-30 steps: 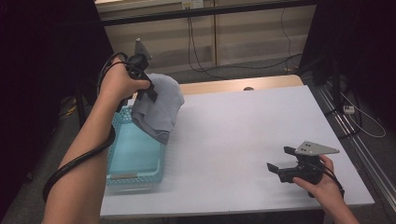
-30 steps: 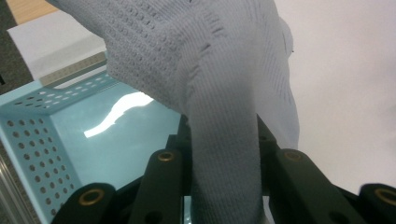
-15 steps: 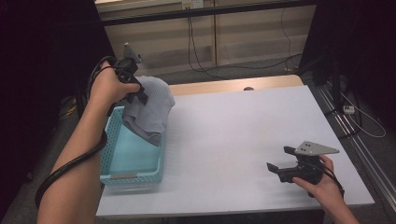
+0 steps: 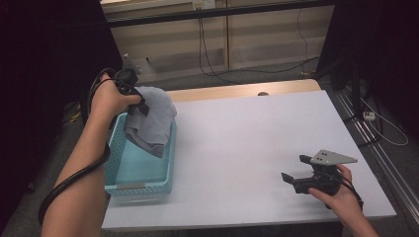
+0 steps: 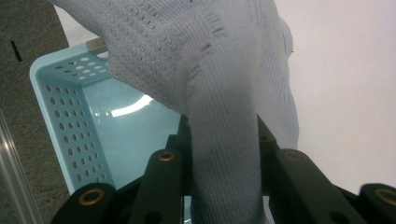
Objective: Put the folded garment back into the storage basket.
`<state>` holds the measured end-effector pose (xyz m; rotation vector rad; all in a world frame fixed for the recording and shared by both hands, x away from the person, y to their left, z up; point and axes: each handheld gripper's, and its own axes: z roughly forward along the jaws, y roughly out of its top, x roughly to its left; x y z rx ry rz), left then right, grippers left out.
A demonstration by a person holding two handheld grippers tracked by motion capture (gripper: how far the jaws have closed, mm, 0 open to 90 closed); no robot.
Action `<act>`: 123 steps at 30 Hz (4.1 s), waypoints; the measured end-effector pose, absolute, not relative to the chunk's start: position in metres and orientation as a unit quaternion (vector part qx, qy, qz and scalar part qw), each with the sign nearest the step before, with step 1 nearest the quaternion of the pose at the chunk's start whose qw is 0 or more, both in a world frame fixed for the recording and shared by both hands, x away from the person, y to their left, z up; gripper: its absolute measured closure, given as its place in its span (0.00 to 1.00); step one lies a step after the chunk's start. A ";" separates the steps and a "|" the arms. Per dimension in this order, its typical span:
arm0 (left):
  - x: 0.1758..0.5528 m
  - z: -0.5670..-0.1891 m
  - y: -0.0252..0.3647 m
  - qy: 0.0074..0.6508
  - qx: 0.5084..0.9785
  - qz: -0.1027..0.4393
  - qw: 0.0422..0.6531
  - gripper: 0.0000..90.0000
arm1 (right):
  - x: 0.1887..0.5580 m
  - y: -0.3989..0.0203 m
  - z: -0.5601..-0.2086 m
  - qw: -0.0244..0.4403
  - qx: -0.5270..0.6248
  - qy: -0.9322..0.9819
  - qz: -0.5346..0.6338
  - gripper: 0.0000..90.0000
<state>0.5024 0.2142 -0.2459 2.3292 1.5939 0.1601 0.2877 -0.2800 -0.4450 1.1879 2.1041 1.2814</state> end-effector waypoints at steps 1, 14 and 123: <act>0.503 -0.248 0.216 0.556 0.815 0.054 0.156 0.81 | 0.288 -0.280 -0.445 0.202 0.425 0.753 0.459 0.09; 0.505 -0.263 0.216 0.561 0.813 0.047 0.146 0.81 | 0.288 -0.279 -0.445 0.201 0.424 0.753 0.461 0.09; 0.468 -0.315 0.242 0.565 0.814 -0.020 0.132 0.81 | 0.288 -0.275 -0.447 0.202 0.418 0.759 0.458 0.08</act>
